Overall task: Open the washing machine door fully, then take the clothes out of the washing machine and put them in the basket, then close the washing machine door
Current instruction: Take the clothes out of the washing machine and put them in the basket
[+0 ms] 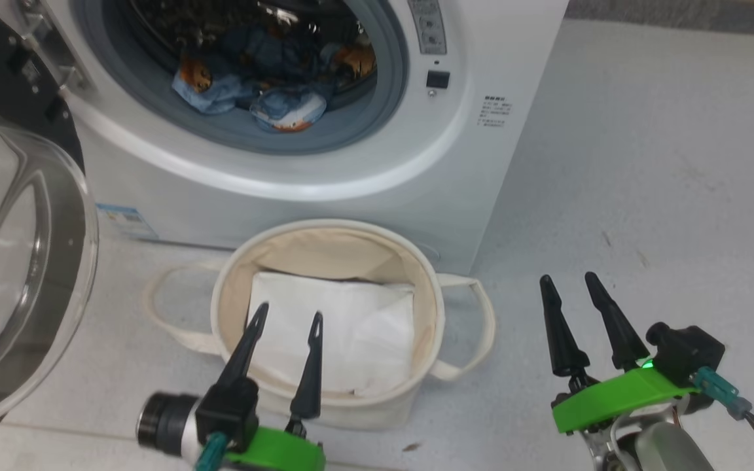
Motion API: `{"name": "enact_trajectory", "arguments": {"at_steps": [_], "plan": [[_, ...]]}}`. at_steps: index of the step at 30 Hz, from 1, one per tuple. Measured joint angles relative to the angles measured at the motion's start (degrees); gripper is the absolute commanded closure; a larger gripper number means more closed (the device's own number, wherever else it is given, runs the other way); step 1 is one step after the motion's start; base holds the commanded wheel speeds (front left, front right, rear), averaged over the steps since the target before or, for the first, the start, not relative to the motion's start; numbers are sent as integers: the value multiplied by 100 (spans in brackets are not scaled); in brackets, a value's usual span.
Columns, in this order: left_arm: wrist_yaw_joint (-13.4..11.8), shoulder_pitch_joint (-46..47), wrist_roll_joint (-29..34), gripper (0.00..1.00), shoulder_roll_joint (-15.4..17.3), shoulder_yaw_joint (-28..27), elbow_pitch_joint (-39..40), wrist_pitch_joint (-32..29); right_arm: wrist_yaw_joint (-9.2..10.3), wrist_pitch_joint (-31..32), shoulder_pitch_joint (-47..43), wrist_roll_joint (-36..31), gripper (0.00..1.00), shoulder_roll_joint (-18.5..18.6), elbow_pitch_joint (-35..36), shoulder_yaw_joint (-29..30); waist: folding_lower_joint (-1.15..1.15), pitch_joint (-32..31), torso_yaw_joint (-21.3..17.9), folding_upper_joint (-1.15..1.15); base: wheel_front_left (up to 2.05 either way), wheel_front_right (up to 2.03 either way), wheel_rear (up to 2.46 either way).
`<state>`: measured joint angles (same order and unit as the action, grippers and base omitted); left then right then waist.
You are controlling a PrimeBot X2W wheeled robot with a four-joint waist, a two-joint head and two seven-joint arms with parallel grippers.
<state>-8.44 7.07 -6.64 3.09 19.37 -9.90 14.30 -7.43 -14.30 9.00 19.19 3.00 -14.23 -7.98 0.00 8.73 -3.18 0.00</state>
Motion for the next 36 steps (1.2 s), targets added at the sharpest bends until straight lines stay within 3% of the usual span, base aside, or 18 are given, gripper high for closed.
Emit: {"name": "enact_trajectory", "arguments": {"at_steps": [12, 19, 23, 30, 36], "plan": [[-298, 2084, 900, 0, 78, 14, -692, -38, 0, 0, 446, 116, 0, 1, 410, -168, 0, 1254, -30, 0, 0, 0, 0], [-481, 4022, 1382, 0, 541, -315, -1395, -646, 0, 0, 978, 383, 0, 2, 564, -348, 0, 2152, -198, 0, 0, 0, 0], [-712, 4881, 1663, 0, 787, -466, -1840, -998, 0, 0, 1226, 490, 0, 3, 580, -423, 1, 2585, -357, 0, 0, 0, 0], [-660, 6089, 2258, 0, 1149, -312, -2773, -1848, 0, 0, 1495, 715, 0, 4, 611, -555, 1, 3126, -681, -1, 0, 0, 0], [-667, 6806, 2626, 0, 1334, -148, -3438, -2225, 0, 0, 1563, 808, 0, 4, 610, -621, 1, 3353, -896, -1, 0, 0, 0]]}}
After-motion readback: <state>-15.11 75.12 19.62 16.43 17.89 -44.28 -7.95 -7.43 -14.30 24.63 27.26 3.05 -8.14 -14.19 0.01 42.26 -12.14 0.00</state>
